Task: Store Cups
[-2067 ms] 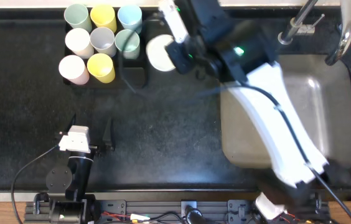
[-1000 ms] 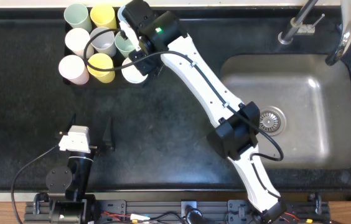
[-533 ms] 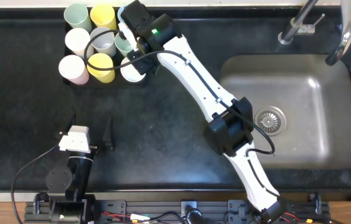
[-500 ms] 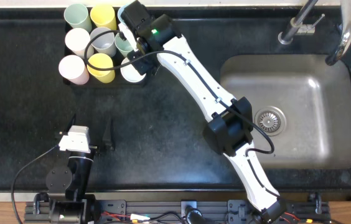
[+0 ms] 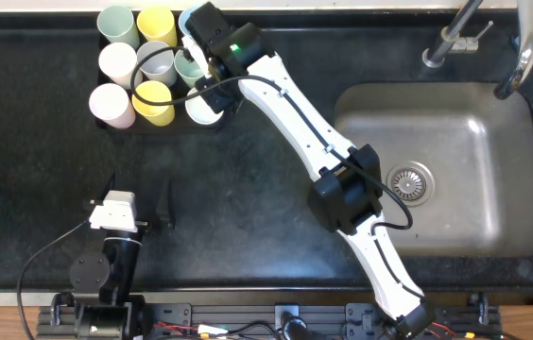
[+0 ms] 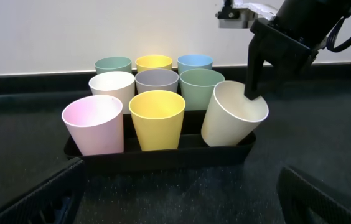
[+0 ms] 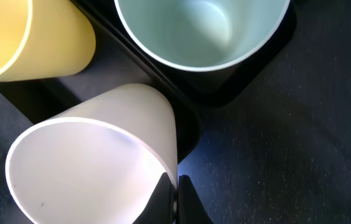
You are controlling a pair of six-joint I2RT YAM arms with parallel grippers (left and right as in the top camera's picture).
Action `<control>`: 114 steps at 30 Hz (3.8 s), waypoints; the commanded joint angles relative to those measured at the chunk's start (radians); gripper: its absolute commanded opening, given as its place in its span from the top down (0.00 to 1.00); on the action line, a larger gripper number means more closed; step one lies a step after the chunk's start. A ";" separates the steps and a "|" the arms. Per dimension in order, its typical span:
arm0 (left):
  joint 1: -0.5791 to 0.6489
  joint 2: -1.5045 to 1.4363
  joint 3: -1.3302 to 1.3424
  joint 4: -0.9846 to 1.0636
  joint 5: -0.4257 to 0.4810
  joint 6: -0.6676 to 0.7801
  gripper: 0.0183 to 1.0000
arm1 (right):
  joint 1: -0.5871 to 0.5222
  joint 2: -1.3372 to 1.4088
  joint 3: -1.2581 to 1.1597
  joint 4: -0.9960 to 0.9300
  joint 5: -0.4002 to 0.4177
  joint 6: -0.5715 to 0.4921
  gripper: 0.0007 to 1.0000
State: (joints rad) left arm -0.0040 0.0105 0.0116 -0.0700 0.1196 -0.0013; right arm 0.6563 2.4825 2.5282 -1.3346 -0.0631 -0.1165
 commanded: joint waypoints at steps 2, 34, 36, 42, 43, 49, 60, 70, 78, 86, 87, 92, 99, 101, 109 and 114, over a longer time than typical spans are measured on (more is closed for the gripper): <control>0.005 -0.008 -0.004 0.002 -0.005 -0.014 0.00 | -0.002 0.031 0.033 -0.007 0.004 -0.011 0.96; 0.005 -0.008 -0.004 0.002 -0.005 -0.014 0.00 | -0.004 0.036 0.036 0.059 0.084 -0.017 0.00; 0.005 -0.008 -0.004 0.002 -0.005 -0.014 0.00 | -0.008 0.030 0.058 0.065 0.086 -0.007 0.00; 0.005 -0.008 -0.004 0.002 -0.005 -0.014 0.00 | -0.023 -0.017 0.168 0.029 0.087 0.028 0.00; 0.005 -0.008 -0.004 0.002 -0.005 -0.014 0.00 | -0.028 -0.031 0.185 0.019 0.086 0.028 0.00; 0.005 -0.008 -0.004 0.001 -0.005 -0.014 0.00 | -0.119 -0.196 0.278 -0.123 0.087 0.063 0.00; 0.005 -0.008 -0.004 0.002 -0.005 -0.014 0.00 | -0.515 -0.724 -0.202 -0.243 0.116 0.151 0.00; 0.005 -0.008 -0.004 0.002 -0.005 -0.014 0.00 | -0.523 -1.753 -1.734 0.904 0.273 0.179 0.00; 0.005 -0.008 -0.004 0.002 -0.005 -0.014 0.00 | -0.521 -2.228 -2.117 1.102 0.300 0.180 0.00; 0.005 -0.008 -0.004 0.002 -0.005 -0.014 0.00 | -0.521 -2.400 -2.262 1.104 0.300 0.180 0.00; 0.005 -0.008 -0.004 0.002 -0.005 -0.014 0.00 | -0.521 -2.400 -2.276 1.104 0.300 0.180 0.00; 0.005 -0.008 -0.004 0.002 -0.005 -0.014 0.00 | -0.521 -2.401 -2.338 1.104 0.300 0.180 0.00; 0.005 -0.008 -0.004 0.002 -0.005 -0.014 0.00 | -0.535 -2.426 -2.483 1.254 0.300 0.180 0.00; 0.005 -0.008 -0.004 0.002 -0.005 -0.014 0.00 | -0.550 -2.428 -2.527 1.323 0.300 0.180 0.00; 0.005 -0.008 -0.004 0.001 -0.005 -0.014 0.00 | -0.571 -2.479 -2.524 1.281 0.297 0.181 0.00; 0.005 -0.008 -0.004 0.002 -0.005 -0.014 0.00 | -0.572 -2.479 -2.524 1.279 0.297 0.181 0.00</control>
State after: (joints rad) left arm -0.0040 0.0105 0.0105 -0.0673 0.1196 -0.0017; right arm 0.0910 0.0154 0.0177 -0.0559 0.2256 0.0662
